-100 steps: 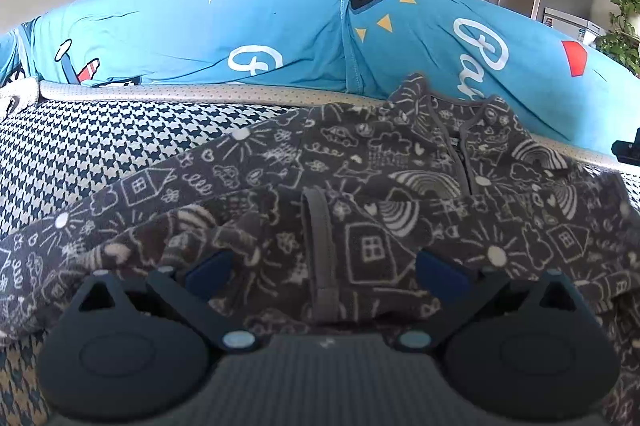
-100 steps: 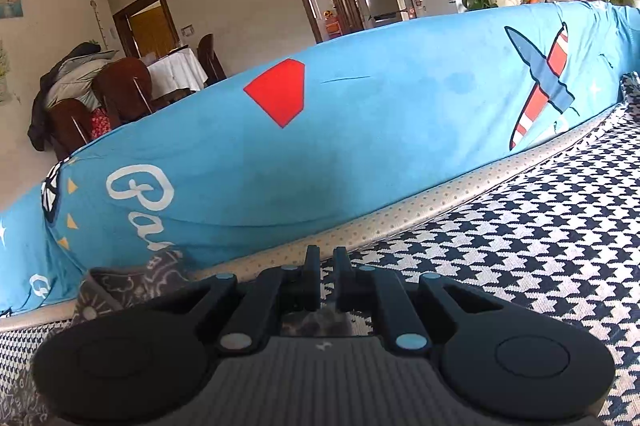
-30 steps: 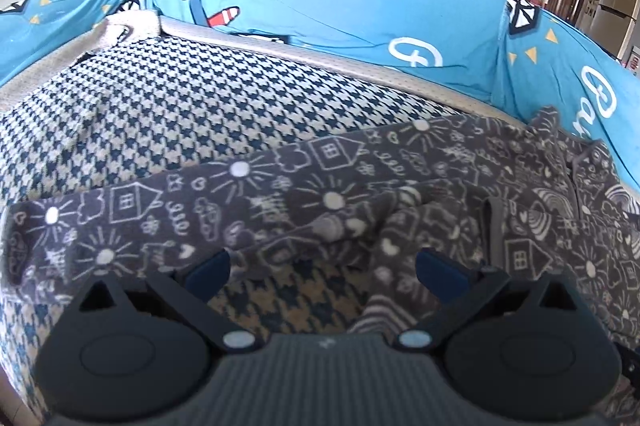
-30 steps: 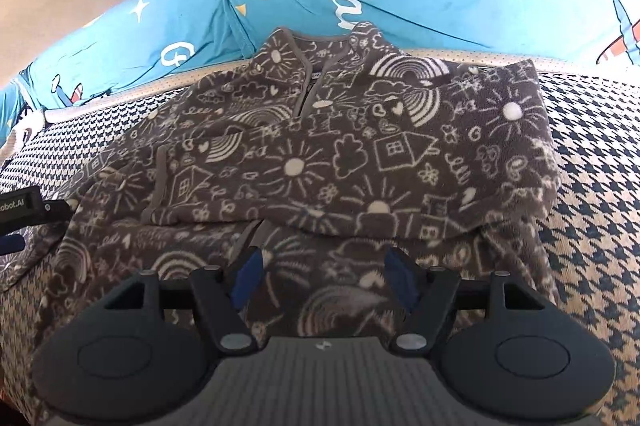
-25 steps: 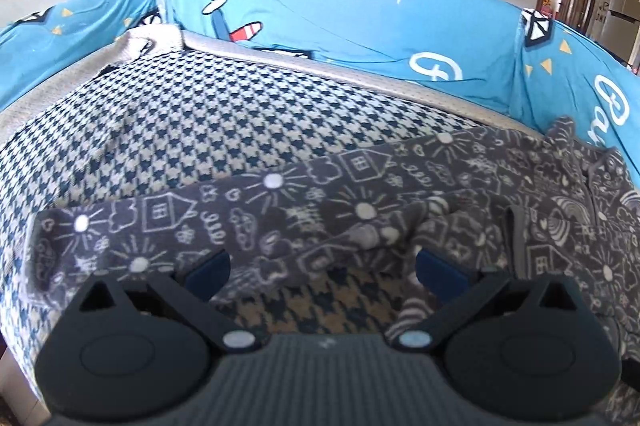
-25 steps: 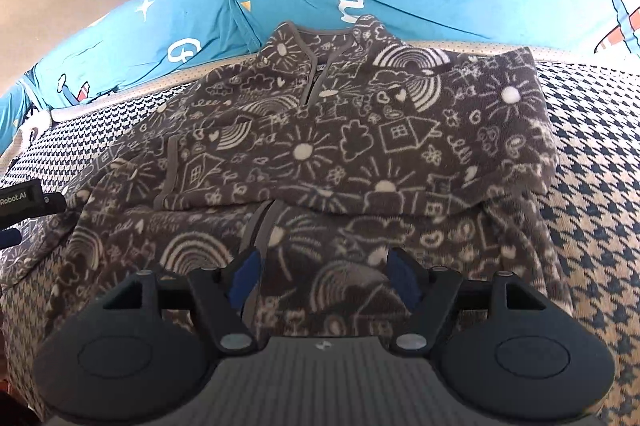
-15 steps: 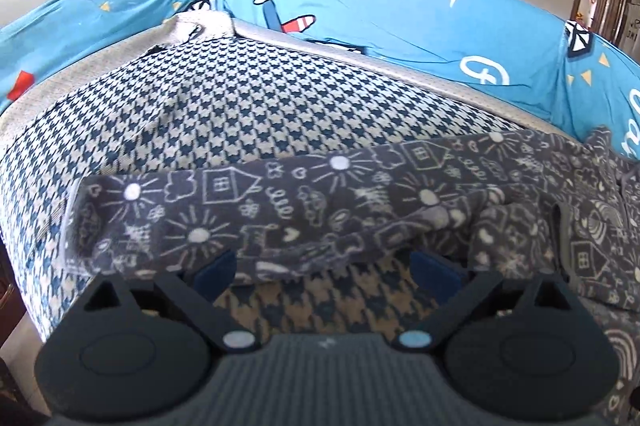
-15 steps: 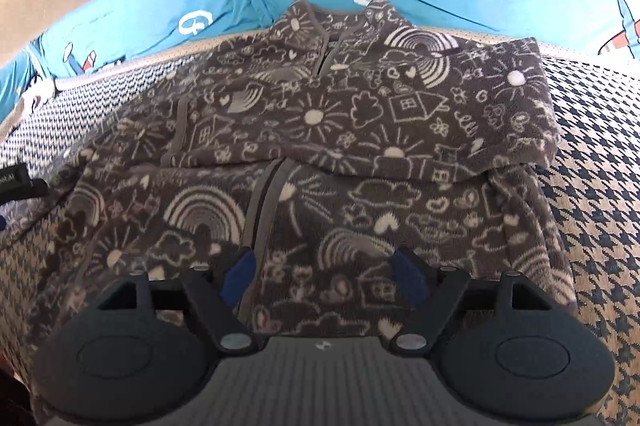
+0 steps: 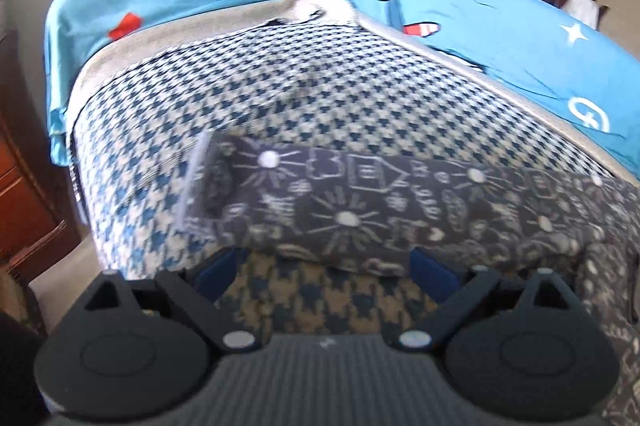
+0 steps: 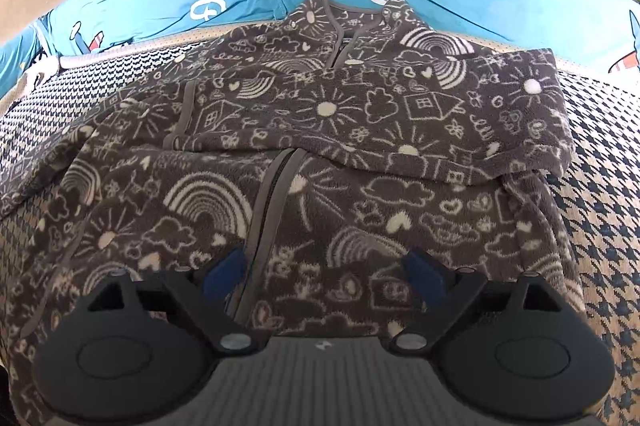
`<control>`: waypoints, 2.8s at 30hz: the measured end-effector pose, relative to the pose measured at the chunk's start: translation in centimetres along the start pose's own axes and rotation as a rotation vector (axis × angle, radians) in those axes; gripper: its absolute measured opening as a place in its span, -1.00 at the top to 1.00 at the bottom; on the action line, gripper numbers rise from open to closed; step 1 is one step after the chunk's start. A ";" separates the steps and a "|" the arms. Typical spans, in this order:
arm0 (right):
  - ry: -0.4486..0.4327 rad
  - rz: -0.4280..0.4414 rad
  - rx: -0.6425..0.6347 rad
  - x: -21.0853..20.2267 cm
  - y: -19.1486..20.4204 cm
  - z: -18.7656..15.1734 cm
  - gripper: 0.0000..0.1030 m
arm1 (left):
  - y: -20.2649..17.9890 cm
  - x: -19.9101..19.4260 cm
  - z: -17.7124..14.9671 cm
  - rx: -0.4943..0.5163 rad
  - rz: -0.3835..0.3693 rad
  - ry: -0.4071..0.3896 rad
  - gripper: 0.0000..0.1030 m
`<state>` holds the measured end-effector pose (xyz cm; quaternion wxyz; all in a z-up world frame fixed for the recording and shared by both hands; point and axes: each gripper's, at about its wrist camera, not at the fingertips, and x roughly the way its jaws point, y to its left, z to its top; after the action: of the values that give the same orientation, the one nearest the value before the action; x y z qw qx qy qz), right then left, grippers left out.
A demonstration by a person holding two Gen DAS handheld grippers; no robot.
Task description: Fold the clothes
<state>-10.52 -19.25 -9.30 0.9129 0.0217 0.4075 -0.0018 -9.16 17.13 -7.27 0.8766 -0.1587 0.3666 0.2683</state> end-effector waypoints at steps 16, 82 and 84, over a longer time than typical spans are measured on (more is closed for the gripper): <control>-0.006 -0.005 -0.013 0.3 0.3 -0.2 -0.85 | 2.7 3.7 1.3 -0.147 0.085 0.008 -1.00; 0.017 0.583 0.243 2.0 1.1 3.3 -0.54 | -9.9 -8.2 -8.5 0.829 -0.943 0.071 -0.39; 0.017 0.598 0.237 2.4 1.4 3.5 -0.42 | -9.9 -8.3 -8.3 0.820 -0.948 0.069 -0.39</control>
<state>-6.27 -17.92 -8.67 0.8606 0.2468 0.3878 0.2193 -12.85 2.28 -6.12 0.8776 0.0368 0.3576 -0.3173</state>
